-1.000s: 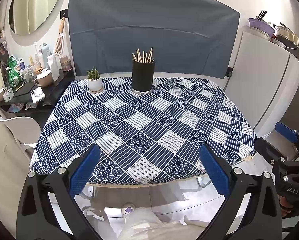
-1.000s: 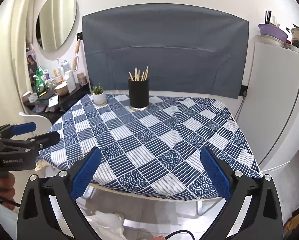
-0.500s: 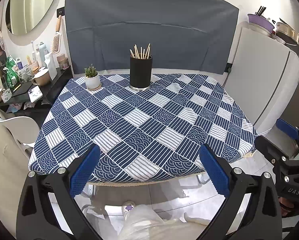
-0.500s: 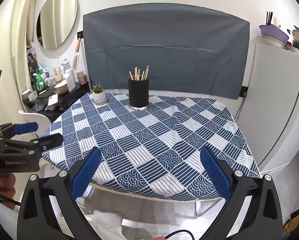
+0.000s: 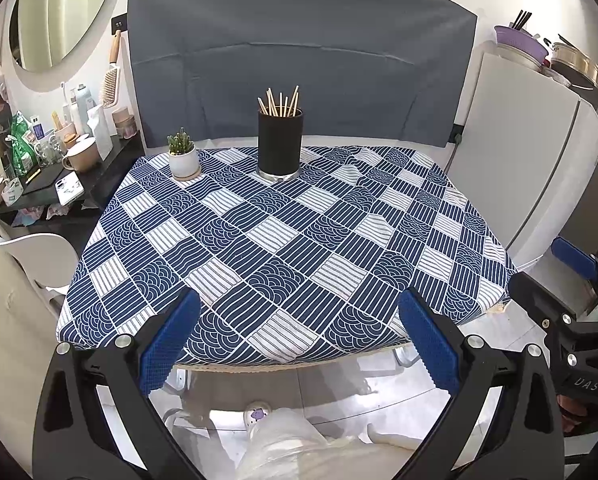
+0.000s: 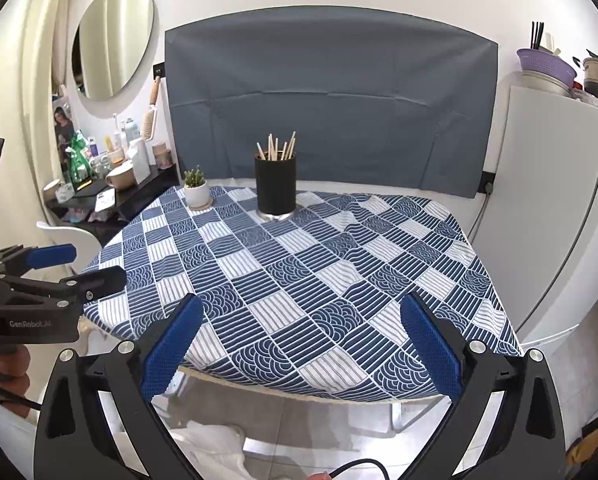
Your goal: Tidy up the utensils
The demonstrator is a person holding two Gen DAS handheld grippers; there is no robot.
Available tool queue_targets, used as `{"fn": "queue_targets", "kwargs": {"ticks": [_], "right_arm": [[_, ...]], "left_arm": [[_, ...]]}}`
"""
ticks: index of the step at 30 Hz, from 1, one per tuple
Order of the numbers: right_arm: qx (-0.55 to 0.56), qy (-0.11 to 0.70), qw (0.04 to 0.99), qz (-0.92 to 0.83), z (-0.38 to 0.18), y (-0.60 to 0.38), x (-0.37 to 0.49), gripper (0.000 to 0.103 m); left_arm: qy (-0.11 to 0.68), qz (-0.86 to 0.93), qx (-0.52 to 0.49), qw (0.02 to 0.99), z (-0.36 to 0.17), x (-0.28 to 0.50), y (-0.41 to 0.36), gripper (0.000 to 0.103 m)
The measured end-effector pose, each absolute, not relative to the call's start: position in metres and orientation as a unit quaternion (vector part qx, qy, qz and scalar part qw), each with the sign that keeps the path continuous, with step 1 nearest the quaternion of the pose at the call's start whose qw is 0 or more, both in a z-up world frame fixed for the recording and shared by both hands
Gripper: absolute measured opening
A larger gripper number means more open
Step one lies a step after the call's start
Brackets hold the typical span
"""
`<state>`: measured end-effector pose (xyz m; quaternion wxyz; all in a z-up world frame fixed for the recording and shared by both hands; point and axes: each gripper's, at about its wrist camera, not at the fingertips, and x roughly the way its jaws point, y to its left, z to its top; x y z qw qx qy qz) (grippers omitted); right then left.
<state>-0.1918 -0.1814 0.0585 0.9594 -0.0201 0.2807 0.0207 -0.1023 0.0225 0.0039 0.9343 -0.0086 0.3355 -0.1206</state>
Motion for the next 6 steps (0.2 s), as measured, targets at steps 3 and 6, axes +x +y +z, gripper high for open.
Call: {"fn": "queue_targets", "kwargs": {"ticks": [3,6], "right_arm": [[-0.02,0.281,0.959,0.021,0.0581,-0.1814,-0.1924,0.095],[-0.02,0.281,0.959,0.021,0.0579,-0.1818,-0.1921,0.095]], "left_arm": [[0.34,-0.123,-0.012,0.932,0.0025,-0.1014,0.0236,0.097],[0.34,-0.129,-0.01,0.932,0.0017,-0.1019,0.0227,0.097]]}}
